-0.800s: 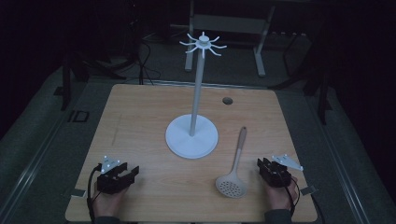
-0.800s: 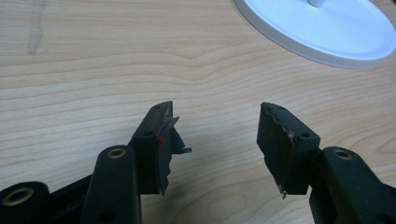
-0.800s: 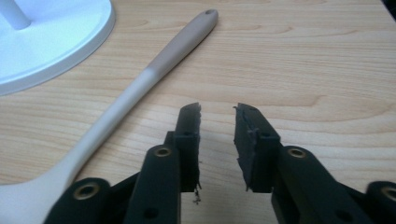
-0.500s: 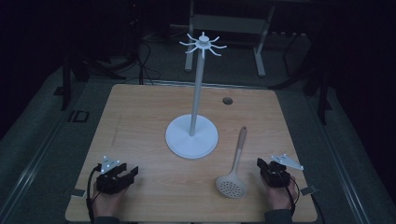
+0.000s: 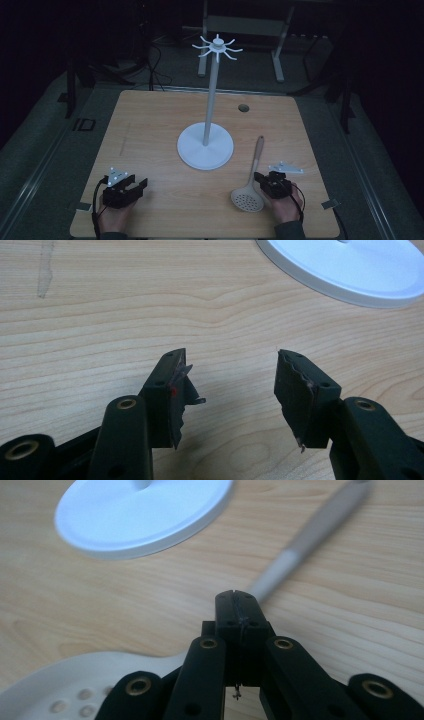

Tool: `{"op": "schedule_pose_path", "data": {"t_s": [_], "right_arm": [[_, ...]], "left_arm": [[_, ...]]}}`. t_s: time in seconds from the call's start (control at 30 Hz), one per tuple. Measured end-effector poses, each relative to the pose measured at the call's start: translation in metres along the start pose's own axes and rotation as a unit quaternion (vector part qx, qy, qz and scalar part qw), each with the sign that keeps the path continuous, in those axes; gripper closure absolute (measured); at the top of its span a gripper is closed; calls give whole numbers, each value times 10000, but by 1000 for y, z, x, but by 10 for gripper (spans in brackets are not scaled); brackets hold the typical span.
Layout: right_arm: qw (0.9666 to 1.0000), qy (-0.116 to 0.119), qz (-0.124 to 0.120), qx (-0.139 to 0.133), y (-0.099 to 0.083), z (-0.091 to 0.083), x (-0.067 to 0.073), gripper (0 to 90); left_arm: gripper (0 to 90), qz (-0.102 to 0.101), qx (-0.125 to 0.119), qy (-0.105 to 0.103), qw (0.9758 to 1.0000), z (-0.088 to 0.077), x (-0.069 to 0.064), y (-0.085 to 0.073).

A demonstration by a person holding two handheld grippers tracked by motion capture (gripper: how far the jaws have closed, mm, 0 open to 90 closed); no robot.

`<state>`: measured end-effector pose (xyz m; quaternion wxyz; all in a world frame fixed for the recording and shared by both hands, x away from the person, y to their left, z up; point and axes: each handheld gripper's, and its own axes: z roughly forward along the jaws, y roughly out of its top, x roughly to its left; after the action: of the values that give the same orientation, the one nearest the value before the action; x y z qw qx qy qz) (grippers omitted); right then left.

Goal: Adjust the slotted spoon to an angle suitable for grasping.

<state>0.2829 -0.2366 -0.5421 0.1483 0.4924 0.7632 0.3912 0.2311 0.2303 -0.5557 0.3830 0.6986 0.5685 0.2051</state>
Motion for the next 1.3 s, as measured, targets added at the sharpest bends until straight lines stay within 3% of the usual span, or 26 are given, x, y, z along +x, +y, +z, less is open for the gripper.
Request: {"op": "schedule_pose_path", "data": {"t_s": [0.23,0.33,0.53,0.7,0.9,1.03,1.1,1.17,1.3], "right_arm": [[9987,177,-300,371,6,20,12,900],[9978,205,-309,543,3,26,13,900],[9970,275,-358,636,0,26,13,900],[9944,163,-626,837,1,19,13,900],[9936,130,-655,913,-1,5,2,900],[9928,-47,-679,989,-2,-4,-5,900],[9872,-378,-876,1275,-9,-3,-11,900],[9906,-299,-669,1152,-14,-5,-16,900],[9927,-370,-489,1039,-15,-7,-23,900]], "left_arm": [[479,-23,-62,75,10000,-2,0,0],[479,-132,-28,100,9999,-2,3,0],[479,-135,25,105,9999,-1,3,-1],[480,-156,9,115,9998,-2,4,-1],[481,-157,8,107,9998,-2,4,-1],[481,-153,29,106,9998,0,3,-1],[481,-120,51,97,9999,1,2,0],[481,-107,50,93,9999,1,1,0],[481,-104,77,100,9999,3,0,0]]}}
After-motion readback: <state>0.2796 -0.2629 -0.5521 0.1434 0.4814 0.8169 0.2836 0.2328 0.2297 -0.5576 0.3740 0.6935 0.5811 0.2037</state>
